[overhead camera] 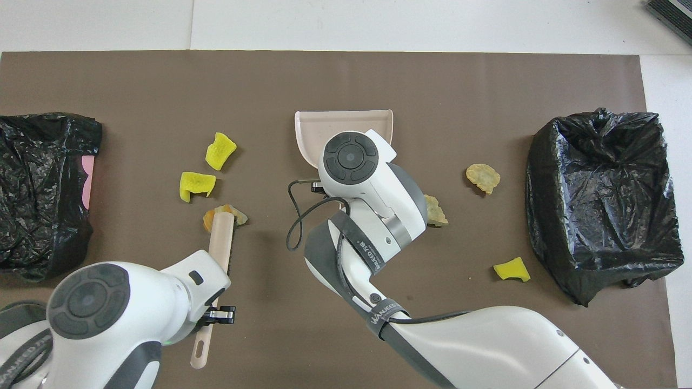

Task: Sweep and dump trash in bin
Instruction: 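Grasp the brush with the left gripper while the right gripper positions the dustpan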

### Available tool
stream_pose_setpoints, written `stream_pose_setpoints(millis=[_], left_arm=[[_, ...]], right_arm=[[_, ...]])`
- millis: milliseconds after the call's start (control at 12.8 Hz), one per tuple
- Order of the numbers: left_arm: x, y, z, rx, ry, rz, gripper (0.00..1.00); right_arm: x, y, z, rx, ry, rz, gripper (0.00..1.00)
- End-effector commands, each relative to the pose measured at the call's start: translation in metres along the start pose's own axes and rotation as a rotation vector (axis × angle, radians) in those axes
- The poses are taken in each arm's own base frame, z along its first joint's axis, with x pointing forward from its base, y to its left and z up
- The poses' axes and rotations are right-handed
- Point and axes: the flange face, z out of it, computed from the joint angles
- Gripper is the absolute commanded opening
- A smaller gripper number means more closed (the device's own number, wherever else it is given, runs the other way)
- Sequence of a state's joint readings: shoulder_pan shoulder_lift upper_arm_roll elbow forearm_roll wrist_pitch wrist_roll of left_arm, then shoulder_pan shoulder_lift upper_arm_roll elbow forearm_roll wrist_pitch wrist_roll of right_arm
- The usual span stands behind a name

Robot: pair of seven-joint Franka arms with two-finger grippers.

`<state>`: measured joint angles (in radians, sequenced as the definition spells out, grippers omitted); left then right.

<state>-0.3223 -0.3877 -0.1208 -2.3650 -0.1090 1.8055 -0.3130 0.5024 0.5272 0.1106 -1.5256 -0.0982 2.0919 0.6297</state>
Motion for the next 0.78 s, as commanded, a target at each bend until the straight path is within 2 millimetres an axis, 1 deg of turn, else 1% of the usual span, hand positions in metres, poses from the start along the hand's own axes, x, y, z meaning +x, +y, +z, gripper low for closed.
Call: stream_pose_setpoints(millis=[0,78,156,234,390,468,546,624,702], left_arm=[[0.033,-0.029,-0.008,0.007,-0.01,-0.049,0.0],[0.044,-0.041,-0.009,-0.002,-0.007,-0.072,0.0],[0.06,-0.065,-0.013,-0.017,-0.001,-0.09,0.0],[0.069,-0.083,-0.016,-0.027,0.004,-0.096,0.0],[0.082,-0.101,-0.021,0.005,0.031,-0.102,0.0],[0.093,-0.104,-0.014,0.002,0.04,-0.099,0.0],[0.102,-0.121,-0.011,-0.007,0.069,-0.121,0.0],[0.113,-0.136,0.001,-0.01,0.066,-0.113,0.0],[0.122,-0.14,0.017,0.005,0.049,-0.072,0.0]], right_arm=[[-0.005,0.01,-0.033,0.001,0.002,-0.151,0.0],[-0.005,0.016,-0.046,-0.004,-0.001,-0.219,0.0],[-0.005,0.025,-0.058,-0.003,-0.016,-0.286,0.0],[-0.007,0.033,-0.071,0.019,-0.039,-0.342,0.0],[-0.005,0.059,-0.086,0.024,-0.087,-0.481,0.0],[-0.008,0.064,-0.089,0.023,-0.113,-0.585,0.0],[-0.008,0.072,-0.089,0.023,-0.139,-0.68,0.0],[-0.01,0.076,-0.087,0.027,-0.152,-0.787,0.0],[-0.014,0.081,-0.084,0.033,-0.164,-0.898,0.0]])
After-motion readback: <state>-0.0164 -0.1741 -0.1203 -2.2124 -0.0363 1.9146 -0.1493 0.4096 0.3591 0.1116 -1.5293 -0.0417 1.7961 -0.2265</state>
